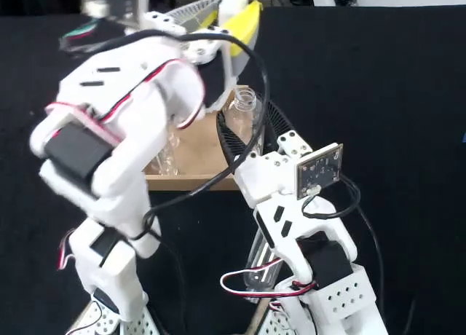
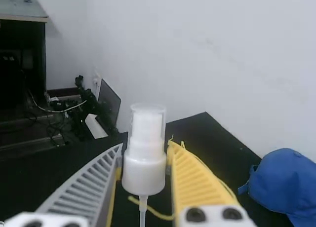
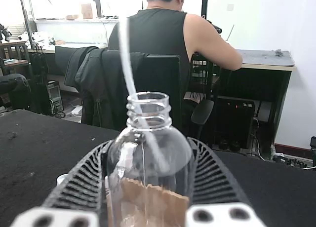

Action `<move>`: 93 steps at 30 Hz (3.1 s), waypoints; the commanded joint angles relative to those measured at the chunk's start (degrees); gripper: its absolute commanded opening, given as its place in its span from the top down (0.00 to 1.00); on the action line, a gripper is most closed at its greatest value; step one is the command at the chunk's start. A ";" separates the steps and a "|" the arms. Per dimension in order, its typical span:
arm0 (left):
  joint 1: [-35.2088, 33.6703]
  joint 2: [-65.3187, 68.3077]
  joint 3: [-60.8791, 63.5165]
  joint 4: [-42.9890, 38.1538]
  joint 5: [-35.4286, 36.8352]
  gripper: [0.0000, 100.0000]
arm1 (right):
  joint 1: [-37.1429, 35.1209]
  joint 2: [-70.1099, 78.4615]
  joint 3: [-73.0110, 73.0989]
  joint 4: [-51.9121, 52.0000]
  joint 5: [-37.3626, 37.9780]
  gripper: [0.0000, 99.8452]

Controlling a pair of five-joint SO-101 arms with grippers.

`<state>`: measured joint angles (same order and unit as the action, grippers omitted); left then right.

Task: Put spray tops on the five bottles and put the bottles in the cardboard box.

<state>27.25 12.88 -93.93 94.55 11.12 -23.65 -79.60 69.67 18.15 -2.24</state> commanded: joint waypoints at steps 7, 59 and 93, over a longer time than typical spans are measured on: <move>6.81 4.31 -0.57 0.09 0.18 0.97 | -0.62 -2.15 -0.75 -1.58 0.09 0.94; -65.98 -12.92 20.97 6.42 -4.92 0.97 | 10.55 31.52 -7.25 -17.67 -0.35 0.94; -58.86 -48.44 156.44 -74.29 -2.20 0.97 | 2.20 54.20 2.24 -57.05 -0.18 0.94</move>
<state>-32.35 -33.01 58.24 27.91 8.40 -21.10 -30.11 75.21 -36.09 -2.24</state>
